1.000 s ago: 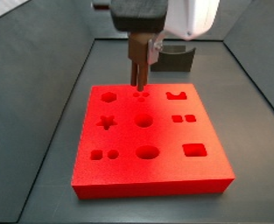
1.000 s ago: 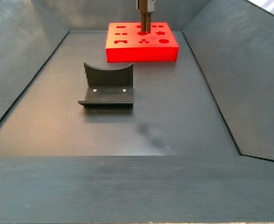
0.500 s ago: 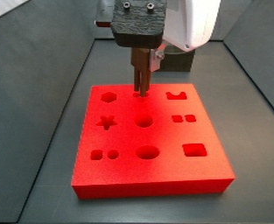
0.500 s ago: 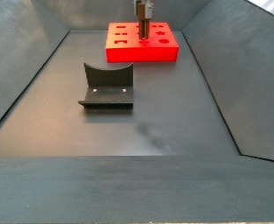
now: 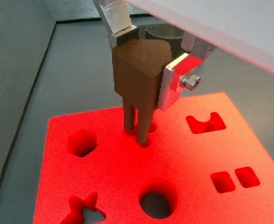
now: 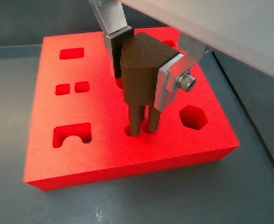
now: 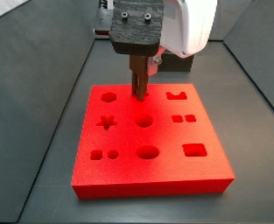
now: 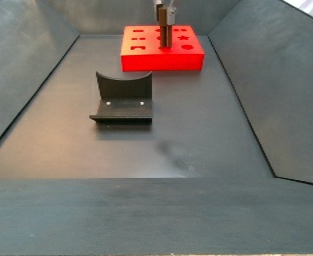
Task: Pick up the 3 prong object. Move up. Place the 3 prong object on the fixture. Regrasp the 3 prong object. Move to above the board. Insert the 3 prong object.
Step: Insert the 3 prong object.
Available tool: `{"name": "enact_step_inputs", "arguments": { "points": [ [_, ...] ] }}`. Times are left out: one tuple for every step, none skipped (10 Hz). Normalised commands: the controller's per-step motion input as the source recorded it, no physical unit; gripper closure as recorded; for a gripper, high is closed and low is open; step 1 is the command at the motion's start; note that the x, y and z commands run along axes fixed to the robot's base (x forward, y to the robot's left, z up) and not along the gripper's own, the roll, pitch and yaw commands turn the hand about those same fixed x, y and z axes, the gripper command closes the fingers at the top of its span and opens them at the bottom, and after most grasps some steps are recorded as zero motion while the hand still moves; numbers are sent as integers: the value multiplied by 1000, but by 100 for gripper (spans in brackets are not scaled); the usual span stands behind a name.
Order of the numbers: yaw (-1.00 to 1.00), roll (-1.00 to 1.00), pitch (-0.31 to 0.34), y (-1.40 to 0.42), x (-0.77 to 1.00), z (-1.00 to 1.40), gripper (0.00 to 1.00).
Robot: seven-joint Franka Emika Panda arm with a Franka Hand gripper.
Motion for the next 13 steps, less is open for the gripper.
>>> {"name": "enact_step_inputs", "arguments": {
  "points": [
    [0,0,-16,-31,0,-206,100],
    [0,0,-11,-89,0,-217,100],
    [0,0,-17,-151,0,-240,100],
    [0,0,-19,-123,0,-223,100],
    [74,0,0,-23,54,-277,100],
    [186,0,0,0,123,-351,100],
    [260,0,14,49,229,-389,100],
    [260,0,30,26,289,-403,100],
    [143,0,17,0,294,-417,100],
    [66,0,10,0,134,-457,100],
    [57,13,0,6,6,-549,100],
    [60,26,0,23,0,-629,100],
    [46,0,-10,29,0,-589,100]
  ]
}}
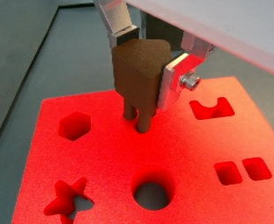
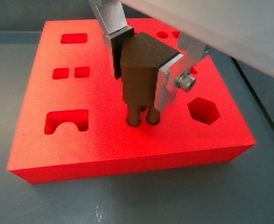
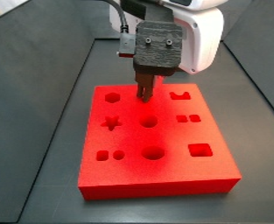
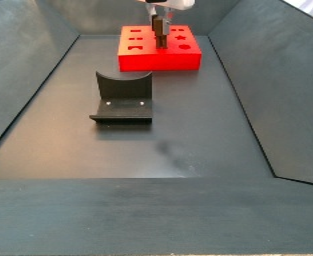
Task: Pick up the 3 prong object. Move up. Place the 3 prong object on the fixture. Regrasp the 3 prong object. Move to above the board. Insert the 3 prong object.
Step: Insert the 3 prong object.
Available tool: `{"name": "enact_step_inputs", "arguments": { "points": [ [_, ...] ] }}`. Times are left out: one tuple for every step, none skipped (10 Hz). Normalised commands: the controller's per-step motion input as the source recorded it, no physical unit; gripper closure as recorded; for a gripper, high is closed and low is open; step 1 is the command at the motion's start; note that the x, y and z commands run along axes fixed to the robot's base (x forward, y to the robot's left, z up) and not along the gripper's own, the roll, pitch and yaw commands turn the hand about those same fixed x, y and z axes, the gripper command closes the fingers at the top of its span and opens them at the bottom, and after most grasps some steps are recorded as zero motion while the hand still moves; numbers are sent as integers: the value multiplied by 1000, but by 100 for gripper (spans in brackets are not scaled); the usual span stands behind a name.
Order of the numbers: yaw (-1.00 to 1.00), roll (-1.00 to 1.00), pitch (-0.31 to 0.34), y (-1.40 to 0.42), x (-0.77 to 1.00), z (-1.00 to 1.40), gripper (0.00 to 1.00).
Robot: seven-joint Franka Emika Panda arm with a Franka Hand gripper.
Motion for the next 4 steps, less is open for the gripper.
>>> {"name": "enact_step_inputs", "arguments": {
  "points": [
    [0,0,-24,23,0,-457,100],
    [0,0,-13,23,0,-451,100],
    [0,-9,0,0,0,0,100],
    [0,0,0,0,0,0,100]
  ]
}}
